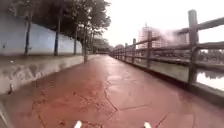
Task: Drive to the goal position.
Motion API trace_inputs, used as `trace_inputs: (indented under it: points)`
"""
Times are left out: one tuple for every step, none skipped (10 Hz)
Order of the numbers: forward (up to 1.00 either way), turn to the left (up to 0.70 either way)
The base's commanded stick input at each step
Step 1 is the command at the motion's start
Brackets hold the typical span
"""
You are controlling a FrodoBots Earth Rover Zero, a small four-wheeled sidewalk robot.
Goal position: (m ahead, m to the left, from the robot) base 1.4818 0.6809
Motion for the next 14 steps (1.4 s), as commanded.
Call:
trace_inputs:
  points:
    - [0.50, 0.00]
    - [0.50, 0.00]
    - [0.50, 0.00]
    - [0.50, 0.00]
    - [0.50, 0.00]
    - [0.50, 0.00]
    - [0.50, 0.00]
    - [0.50, 0.00]
    - [0.50, 0.00]
    - [0.50, 0.00]
    - [0.50, 0.00]
    - [0.50, 0.00]
    - [0.50, 0.00]
    - [0.50, 0.00]
